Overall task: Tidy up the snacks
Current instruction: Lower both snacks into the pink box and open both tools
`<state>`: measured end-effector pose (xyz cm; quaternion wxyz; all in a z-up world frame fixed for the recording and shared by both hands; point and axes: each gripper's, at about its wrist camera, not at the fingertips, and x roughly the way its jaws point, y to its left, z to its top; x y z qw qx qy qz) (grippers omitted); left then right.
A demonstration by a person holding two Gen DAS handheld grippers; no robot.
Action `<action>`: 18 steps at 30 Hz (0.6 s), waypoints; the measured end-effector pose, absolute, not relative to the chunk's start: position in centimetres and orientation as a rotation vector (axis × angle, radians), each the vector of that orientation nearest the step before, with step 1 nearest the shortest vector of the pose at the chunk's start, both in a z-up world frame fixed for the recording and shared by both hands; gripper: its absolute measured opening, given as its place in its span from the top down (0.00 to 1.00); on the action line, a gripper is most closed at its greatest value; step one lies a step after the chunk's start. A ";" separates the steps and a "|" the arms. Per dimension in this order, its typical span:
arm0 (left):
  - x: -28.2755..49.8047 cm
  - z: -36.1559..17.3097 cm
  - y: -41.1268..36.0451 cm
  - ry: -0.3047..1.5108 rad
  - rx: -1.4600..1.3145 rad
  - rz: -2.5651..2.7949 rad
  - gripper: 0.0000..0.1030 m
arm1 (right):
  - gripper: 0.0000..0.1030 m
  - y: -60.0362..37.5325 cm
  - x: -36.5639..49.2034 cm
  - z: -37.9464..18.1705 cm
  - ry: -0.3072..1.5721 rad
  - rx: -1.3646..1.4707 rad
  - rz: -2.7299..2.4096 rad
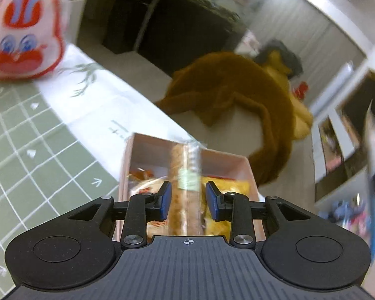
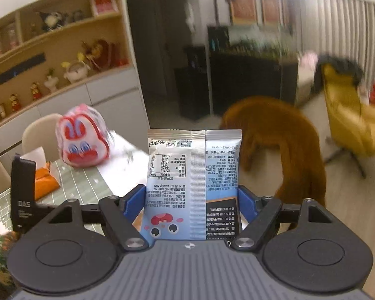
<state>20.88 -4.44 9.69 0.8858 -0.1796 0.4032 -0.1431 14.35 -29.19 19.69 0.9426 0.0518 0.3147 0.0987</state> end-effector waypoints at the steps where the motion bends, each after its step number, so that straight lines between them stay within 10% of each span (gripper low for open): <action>1: 20.7 9.7 -4.0 0.823 -0.389 -0.292 0.67 | 0.25 -29.2 15.0 18.7 0.665 0.112 0.202; 18: 9.6 7.6 0.0 0.846 -0.314 -0.177 0.67 | 0.16 -23.3 19.9 7.3 0.851 0.208 0.147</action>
